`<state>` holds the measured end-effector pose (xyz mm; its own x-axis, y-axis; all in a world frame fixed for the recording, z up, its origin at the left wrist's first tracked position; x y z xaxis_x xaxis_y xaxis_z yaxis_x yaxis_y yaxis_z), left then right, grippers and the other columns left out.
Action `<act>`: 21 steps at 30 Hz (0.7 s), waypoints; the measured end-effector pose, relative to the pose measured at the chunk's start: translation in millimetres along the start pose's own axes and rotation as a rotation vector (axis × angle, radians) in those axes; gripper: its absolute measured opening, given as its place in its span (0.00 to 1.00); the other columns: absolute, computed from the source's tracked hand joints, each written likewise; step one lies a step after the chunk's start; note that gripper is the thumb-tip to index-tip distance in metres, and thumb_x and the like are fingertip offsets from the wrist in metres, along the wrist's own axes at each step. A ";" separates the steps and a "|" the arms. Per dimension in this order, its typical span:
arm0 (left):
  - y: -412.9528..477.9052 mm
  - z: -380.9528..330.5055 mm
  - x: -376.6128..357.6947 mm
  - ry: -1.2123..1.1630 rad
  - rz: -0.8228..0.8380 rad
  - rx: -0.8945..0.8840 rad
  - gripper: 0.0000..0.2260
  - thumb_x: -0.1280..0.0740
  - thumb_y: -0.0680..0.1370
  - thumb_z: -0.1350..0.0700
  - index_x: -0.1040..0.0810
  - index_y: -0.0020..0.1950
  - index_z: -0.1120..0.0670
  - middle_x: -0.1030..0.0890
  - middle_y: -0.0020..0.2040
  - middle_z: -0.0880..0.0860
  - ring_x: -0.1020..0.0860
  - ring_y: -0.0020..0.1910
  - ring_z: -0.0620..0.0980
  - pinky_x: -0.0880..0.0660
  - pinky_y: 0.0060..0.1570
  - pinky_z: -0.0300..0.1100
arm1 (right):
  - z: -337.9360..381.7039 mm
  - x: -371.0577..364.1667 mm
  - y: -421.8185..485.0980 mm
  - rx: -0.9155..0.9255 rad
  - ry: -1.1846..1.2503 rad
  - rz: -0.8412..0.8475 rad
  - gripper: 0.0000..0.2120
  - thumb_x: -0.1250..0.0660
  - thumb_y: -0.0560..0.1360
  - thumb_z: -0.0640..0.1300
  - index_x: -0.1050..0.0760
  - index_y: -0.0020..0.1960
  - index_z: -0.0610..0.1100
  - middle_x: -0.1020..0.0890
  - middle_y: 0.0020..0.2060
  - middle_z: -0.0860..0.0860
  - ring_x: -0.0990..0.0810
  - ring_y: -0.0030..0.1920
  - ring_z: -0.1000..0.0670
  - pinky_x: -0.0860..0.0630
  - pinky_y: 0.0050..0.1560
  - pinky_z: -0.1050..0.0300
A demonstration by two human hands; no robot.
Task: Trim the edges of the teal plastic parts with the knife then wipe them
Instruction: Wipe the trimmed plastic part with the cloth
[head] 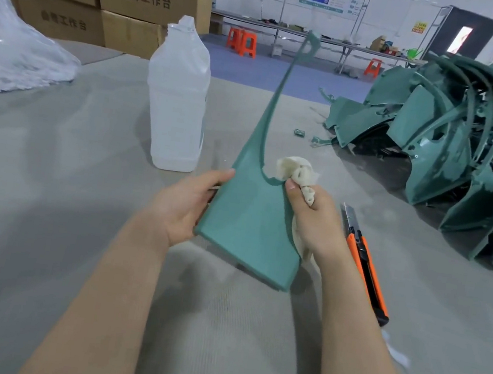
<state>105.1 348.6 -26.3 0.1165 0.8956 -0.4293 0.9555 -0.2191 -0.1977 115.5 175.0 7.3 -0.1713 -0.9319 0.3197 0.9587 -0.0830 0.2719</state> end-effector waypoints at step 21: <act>-2.5 -26.8 9.4 0.022 -0.124 -0.265 0.12 0.38 0.80 0.49 0.20 0.54 0.54 0.15 0.48 0.52 0.16 0.45 0.49 0.19 0.39 0.42 | -13.2 63.7 -14.4 -0.148 0.239 -0.650 0.04 0.42 0.81 0.44 0.29 0.54 0.48 0.19 0.51 0.49 0.22 0.53 0.47 0.26 0.56 0.53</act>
<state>111.0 367.9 -6.2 -0.0023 0.9179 -0.3968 1.0000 -0.0015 -0.0093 93.7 112.1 11.8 -0.6810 -0.7281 -0.0783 0.7030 -0.6799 0.2085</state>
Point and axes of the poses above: each hand's wrist, its own y-axis towards the middle knuckle, its own x-axis out of the back of the hand, z = x × y, the point moved 10 cm from there along y, towards the middle knuckle
